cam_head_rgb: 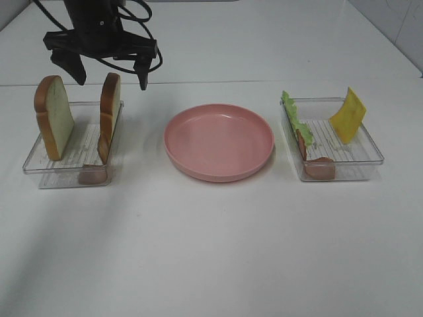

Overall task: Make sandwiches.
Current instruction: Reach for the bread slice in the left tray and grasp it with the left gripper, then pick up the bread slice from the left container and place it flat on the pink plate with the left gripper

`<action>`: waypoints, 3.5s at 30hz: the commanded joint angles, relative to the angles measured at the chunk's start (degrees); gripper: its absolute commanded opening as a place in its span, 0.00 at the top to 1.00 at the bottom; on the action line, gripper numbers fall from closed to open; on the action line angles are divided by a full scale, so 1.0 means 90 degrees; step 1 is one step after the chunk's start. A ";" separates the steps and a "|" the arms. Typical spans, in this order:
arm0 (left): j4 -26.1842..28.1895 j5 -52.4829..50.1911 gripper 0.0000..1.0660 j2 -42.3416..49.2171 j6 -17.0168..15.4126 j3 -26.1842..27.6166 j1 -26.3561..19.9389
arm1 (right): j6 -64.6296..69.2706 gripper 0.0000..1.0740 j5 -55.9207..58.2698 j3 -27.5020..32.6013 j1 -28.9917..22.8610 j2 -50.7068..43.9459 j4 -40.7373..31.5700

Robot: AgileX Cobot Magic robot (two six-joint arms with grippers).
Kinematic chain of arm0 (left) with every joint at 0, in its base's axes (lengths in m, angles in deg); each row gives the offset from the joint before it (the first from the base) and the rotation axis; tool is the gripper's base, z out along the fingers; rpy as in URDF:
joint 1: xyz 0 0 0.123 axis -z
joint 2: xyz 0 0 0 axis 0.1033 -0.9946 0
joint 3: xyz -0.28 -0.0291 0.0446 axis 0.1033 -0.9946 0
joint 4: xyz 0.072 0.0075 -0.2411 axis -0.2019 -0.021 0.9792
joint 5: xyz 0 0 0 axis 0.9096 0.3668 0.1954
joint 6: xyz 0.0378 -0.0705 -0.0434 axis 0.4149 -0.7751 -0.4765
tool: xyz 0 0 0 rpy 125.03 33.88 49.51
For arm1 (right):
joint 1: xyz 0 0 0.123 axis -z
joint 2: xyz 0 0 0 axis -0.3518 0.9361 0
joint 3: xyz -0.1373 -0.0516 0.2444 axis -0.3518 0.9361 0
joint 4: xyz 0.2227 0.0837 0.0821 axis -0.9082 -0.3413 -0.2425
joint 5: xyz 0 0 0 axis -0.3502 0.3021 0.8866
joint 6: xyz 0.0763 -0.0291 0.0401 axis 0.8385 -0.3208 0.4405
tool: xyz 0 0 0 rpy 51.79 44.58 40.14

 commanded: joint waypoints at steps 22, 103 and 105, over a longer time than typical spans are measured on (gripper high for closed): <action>-0.0274 0.0350 0.54 -0.0471 -0.0025 0.0038 0.0000 | -0.0057 0.12 -0.0038 0.0000 0.0019 -0.0197 0.0006; 0.4647 -0.1140 1.00 -0.1362 0.1114 0.0910 0.0649 | -0.0057 0.12 -0.0038 0.0000 0.0019 -0.0191 0.0006; 0.4647 -0.1190 1.00 -0.1375 0.1127 0.0910 0.0649 | -0.0057 0.12 -0.0038 0.0000 0.0019 -0.0191 0.0006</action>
